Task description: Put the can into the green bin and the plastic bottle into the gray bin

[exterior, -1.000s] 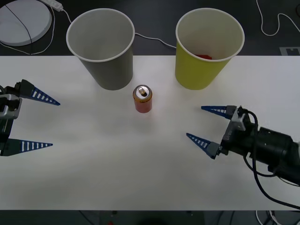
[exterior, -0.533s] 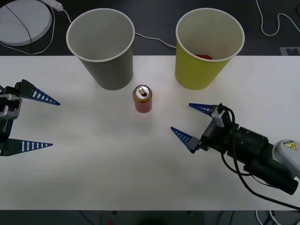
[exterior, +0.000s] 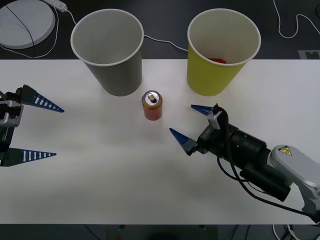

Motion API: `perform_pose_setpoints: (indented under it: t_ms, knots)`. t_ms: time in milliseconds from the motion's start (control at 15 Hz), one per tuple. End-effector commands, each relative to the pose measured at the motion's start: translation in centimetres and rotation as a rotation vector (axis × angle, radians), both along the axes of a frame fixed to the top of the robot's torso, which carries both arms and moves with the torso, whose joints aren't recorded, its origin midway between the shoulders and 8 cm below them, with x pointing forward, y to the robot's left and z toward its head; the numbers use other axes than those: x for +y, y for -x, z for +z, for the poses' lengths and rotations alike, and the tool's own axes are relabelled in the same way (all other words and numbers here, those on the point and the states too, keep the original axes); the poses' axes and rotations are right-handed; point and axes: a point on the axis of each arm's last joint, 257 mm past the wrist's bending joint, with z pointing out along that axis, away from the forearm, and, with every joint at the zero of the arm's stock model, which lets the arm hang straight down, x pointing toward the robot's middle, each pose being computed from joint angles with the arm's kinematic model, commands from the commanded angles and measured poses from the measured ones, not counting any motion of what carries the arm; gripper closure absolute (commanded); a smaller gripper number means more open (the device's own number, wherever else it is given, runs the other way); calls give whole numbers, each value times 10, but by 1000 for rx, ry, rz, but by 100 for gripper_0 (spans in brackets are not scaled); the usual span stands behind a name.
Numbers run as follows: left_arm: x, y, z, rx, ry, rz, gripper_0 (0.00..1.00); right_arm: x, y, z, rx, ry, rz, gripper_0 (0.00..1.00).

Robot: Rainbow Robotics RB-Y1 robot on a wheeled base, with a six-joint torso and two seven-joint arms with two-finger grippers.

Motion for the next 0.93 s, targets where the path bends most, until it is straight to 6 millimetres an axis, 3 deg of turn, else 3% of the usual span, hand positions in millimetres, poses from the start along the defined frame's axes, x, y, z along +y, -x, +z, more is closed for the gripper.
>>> perform_pose_setpoints:
  t_ms: [67, 533, 933]
  knots:
    - [0, 0, 0, 0, 0, 0, 0, 15, -5, 4, -8, -8, -1, 0]
    - [0, 0, 0, 0, 0, 0, 0, 42, -24, -12, -2, 20, 13, 0]
    - [0, 0, 0, 0, 0, 0, 0, 67, -40, -12, -2, 5, 10, 0]
